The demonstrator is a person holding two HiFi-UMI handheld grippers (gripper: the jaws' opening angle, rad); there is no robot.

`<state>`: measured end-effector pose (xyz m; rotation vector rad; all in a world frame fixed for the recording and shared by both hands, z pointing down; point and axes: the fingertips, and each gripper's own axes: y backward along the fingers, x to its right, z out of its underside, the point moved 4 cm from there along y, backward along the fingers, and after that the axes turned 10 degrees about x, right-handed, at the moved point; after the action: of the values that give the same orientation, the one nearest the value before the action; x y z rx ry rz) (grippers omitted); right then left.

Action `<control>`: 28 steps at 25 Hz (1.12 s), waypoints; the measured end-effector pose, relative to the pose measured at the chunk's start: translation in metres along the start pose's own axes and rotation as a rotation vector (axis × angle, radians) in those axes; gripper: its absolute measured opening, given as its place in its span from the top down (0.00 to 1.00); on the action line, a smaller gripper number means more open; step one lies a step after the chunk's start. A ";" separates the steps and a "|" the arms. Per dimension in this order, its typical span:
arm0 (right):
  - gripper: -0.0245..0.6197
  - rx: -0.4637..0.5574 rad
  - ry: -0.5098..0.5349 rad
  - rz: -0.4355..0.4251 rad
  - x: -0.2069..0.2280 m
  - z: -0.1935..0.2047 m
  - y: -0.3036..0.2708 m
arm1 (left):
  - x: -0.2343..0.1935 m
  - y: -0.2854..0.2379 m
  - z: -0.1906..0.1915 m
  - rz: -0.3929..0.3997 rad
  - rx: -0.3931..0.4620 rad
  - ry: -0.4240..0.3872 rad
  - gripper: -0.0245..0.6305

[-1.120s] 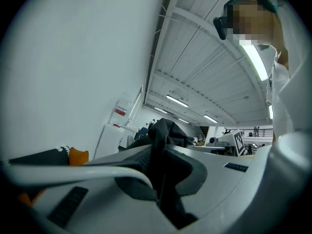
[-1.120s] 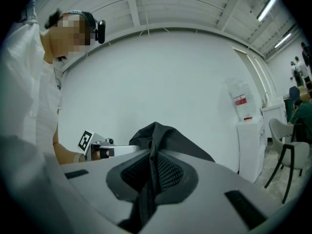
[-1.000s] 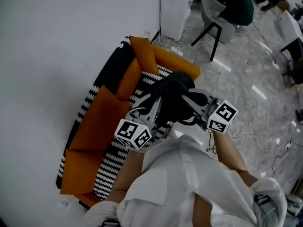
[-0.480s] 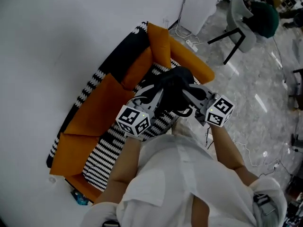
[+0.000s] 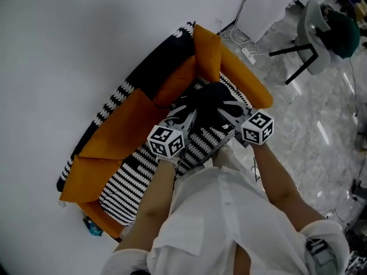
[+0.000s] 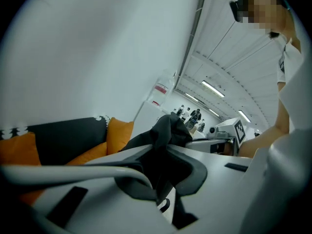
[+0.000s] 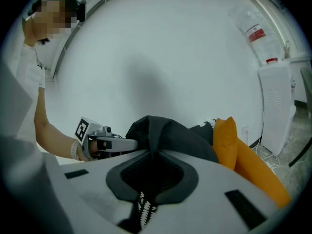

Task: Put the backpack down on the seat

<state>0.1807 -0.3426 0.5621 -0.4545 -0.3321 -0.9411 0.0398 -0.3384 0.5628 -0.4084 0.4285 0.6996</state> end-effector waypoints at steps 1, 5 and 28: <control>0.91 -0.014 -0.009 0.004 0.006 0.005 -0.004 | -0.005 -0.003 0.005 -0.011 -0.010 0.010 0.90; 0.91 -0.076 -0.036 0.022 0.023 0.026 -0.016 | -0.024 -0.011 0.026 -0.055 -0.056 0.042 0.89; 0.91 -0.222 -0.072 0.146 0.051 0.073 -0.042 | -0.067 -0.026 0.072 -0.166 -0.163 0.135 0.89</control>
<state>0.1685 -0.3621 0.6579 -0.7083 -0.2567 -0.8239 0.0292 -0.3562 0.6627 -0.6407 0.4608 0.5487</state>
